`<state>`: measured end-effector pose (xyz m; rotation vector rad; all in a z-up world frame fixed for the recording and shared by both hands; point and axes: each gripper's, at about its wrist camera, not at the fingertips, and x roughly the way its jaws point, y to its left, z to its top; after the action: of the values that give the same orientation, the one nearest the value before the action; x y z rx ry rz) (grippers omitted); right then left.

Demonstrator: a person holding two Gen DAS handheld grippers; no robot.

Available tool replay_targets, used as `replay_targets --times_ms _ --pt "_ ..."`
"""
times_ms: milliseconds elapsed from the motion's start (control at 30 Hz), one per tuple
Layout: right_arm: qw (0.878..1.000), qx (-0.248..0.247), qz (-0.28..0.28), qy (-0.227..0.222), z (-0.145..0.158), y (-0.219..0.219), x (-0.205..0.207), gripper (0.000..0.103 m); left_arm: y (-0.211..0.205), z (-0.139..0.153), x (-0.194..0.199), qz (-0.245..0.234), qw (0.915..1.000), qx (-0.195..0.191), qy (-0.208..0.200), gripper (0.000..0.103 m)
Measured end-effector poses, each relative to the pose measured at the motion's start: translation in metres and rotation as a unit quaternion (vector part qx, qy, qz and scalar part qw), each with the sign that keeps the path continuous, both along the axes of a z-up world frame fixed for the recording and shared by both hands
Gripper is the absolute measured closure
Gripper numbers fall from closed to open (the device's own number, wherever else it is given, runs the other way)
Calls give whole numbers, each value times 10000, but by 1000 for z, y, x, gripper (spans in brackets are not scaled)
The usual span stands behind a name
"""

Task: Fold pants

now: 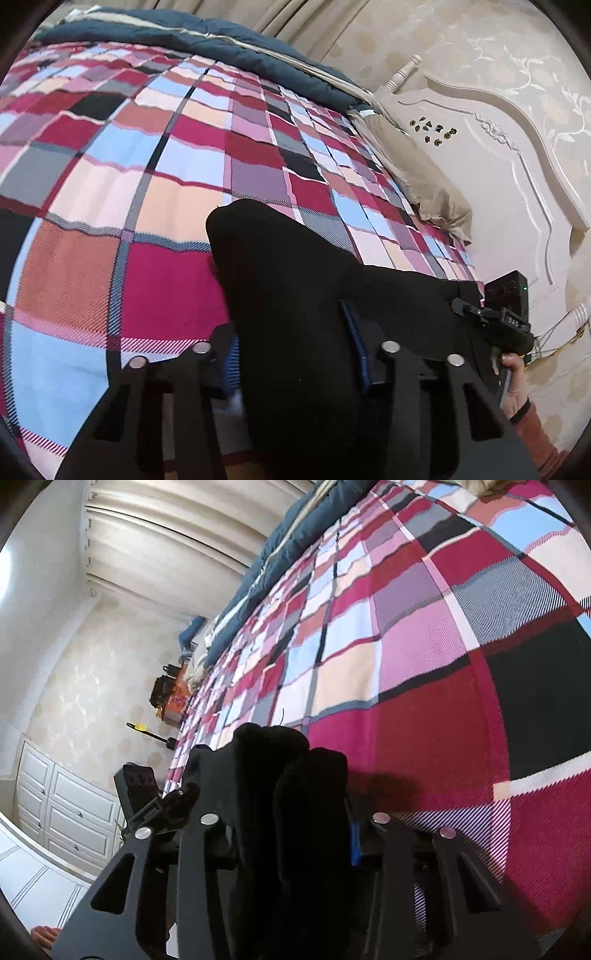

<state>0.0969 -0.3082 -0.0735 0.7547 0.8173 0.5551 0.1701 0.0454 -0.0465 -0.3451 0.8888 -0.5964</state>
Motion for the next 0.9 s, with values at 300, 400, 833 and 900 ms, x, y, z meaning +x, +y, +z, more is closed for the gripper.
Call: replay_targets --times_ms 300,400,833,900 --pt "9998 -32 -1 -213 17 8 12 70 -5 21 4 70 9985 431 -338 70" --pt "9996 8 -9 -274 21 14 25 70 -2 28 14 164 9977 520 -403 70" --pt "9995 66 -3 -305 32 52 127 70 30 38 96 663 9925 945 -415 70" --pt "9996 92 -26 -276 32 55 141 70 33 35 110 716 9916 1016 -365 70"
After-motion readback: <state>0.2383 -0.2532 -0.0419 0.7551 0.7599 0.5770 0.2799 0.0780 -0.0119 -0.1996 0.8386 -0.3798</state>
